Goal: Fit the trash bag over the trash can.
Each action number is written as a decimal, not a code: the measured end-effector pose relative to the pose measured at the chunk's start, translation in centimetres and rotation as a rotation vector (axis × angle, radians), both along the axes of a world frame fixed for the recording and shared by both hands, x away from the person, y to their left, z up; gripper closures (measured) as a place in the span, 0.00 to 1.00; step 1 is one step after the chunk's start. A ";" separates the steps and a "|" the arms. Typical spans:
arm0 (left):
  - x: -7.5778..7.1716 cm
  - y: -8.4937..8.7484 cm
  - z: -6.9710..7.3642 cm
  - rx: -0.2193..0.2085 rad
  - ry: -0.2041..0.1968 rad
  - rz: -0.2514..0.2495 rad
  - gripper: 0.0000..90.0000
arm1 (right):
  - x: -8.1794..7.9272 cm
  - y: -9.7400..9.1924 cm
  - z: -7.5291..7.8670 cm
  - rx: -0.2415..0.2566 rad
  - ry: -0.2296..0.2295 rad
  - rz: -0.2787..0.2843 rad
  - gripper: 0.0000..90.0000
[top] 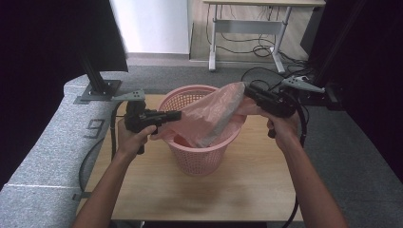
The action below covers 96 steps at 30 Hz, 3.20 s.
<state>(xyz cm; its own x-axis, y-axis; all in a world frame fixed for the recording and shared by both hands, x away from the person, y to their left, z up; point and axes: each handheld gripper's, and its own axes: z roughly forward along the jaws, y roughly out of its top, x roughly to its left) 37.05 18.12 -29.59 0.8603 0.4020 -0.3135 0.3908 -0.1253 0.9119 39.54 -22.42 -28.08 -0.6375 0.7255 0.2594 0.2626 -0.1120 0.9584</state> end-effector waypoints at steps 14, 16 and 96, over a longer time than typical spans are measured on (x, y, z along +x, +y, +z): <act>0.0 0.0 0.0 -0.001 0.000 -0.003 1.00 | 0.1 0.2 0.1 -0.015 -0.021 -0.004 0.87; 0.0 0.0 0.0 -0.001 0.000 -0.003 1.00 | 0.2 0.3 0.1 -0.005 -0.026 0.007 0.87; 1.1 1.8 -0.5 -0.227 0.044 0.056 1.00 | -0.2 1.7 -0.9 0.031 -0.032 0.092 1.00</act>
